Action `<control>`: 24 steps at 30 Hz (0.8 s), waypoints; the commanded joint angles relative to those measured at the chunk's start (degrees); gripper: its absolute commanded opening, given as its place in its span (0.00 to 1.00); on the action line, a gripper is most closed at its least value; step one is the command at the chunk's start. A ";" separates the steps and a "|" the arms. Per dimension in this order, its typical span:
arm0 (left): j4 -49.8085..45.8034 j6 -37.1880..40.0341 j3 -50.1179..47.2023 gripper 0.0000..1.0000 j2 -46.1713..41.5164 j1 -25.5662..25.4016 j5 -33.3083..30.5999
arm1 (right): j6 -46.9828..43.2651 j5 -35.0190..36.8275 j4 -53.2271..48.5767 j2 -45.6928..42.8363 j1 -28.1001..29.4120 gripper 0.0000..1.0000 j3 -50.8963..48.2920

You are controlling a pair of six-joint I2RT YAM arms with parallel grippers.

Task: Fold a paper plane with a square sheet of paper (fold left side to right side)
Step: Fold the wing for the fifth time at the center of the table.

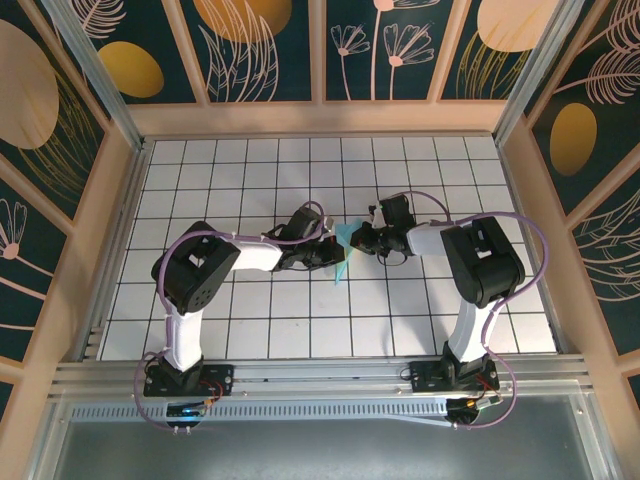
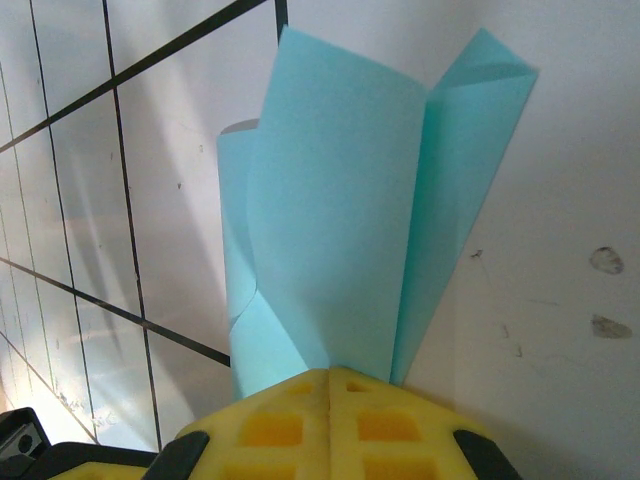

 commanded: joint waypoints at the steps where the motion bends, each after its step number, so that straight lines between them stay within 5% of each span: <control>1: -1.54 0.99 -1.06 0.03 1.20 -0.62 -0.82 | -1.78 3.18 -5.48 3.30 0.46 0.00 -0.74; 24: -9.86 4.43 -0.26 0.00 3.80 -2.67 -8.99 | -2.85 -0.23 -1.77 -7.28 -0.67 0.00 1.01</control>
